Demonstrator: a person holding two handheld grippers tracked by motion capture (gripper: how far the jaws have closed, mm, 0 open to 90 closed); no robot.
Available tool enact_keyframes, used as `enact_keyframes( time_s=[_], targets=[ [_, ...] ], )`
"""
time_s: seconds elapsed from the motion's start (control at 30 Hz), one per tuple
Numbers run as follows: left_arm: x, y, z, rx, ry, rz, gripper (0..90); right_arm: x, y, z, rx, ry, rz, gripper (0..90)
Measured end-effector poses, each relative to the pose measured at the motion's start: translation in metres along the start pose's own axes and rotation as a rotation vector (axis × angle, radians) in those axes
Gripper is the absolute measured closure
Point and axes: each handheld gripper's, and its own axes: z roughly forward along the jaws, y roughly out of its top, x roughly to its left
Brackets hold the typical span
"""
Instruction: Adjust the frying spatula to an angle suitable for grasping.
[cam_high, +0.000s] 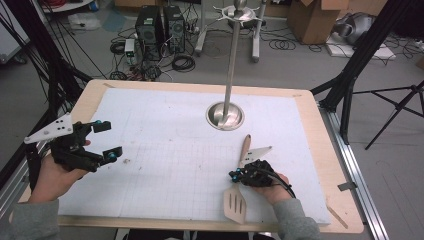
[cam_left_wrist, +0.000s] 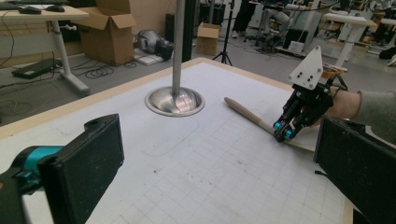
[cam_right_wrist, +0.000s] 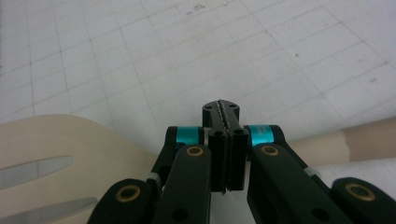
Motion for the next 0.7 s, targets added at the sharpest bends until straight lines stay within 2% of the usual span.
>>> enact_keyframes(
  time_s=[0.43,0.63,0.7],
  targets=[
    [0.0,0.0,0.004,0.008,-0.009,-0.001,2.1,-0.006,-0.018,-0.018,-0.004,-0.002,0.03,90.0],
    [0.0,0.0,0.005,0.003,-0.01,-0.004,2.2,-0.007,-0.022,-0.021,-0.018,0.002,0.024,90.0],
    [0.0,0.0,0.006,0.011,-0.013,0.0,2.2,-0.007,-0.022,-0.021,-0.025,0.004,0.04,90.0]
  ],
)
